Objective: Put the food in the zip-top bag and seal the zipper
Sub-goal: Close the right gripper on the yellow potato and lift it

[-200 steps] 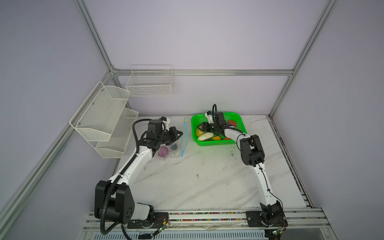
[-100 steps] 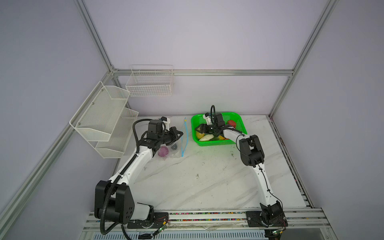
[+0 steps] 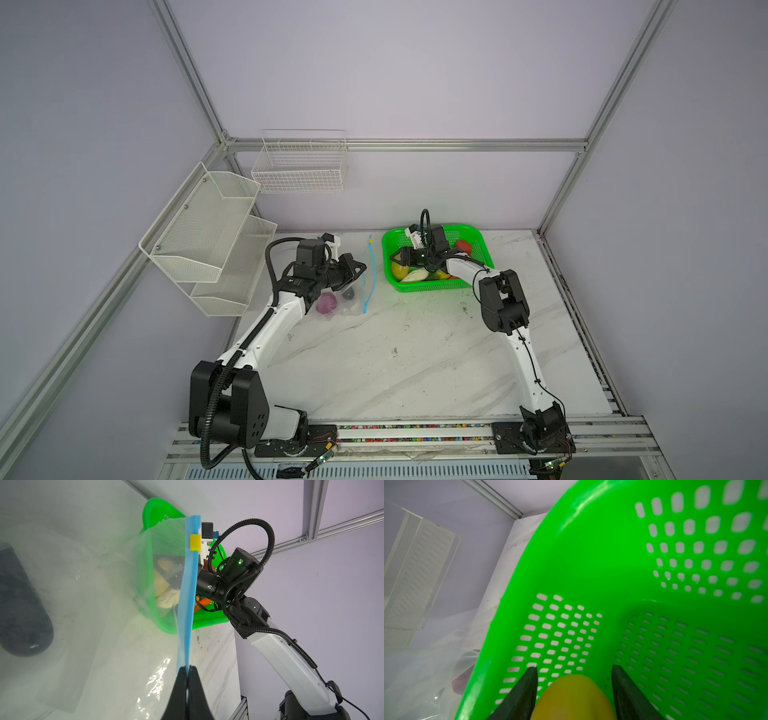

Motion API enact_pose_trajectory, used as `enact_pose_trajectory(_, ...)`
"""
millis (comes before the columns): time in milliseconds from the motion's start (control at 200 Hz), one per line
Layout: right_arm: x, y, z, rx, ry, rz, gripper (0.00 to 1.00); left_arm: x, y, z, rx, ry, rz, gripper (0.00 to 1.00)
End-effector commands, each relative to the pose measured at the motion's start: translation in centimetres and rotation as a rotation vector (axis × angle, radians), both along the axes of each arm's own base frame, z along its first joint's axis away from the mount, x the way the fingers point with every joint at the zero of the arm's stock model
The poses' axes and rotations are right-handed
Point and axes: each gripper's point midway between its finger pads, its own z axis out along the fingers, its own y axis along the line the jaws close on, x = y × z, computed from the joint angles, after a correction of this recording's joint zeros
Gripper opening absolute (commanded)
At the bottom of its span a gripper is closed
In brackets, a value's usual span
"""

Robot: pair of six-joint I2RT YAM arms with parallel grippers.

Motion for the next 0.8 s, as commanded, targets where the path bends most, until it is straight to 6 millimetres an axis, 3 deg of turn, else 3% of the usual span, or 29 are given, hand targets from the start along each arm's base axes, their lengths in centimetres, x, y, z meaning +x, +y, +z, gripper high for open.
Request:
enact_pose_trajectory(0, 0.6, -0.8, 5.9, 0.016, -0.093, -0.035, 0.51, 0.2, -0.1, 3.1, 0.006, -0.090, -0.010, 0.00)
enact_pose_trajectory(275, 1.1, -2.7, 12.3, 0.046, -0.233, -0.126, 0.41, 0.2, 0.1, 3.1, 0.012, -0.093, 0.001, 0.00)
enact_pose_trajectory(420, 0.0, -3.3, 15.0, 0.122, -0.277, -0.164, 0.37, 0.3, 0.2, 3.0, 0.014, -0.093, 0.006, 0.00)
enact_pose_trajectory(665, -1.1, -4.8, 17.0, 0.253, -0.288, -0.268, 0.32, 0.5, 0.0, 3.0, 0.007, -0.091, 0.001, 0.00)
enact_pose_trajectory(795, -2.6, -5.4, 20.3, 0.362, -0.314, -0.294, 0.31, 0.6, 0.1, 2.9, 0.008, -0.090, 0.006, 0.00)
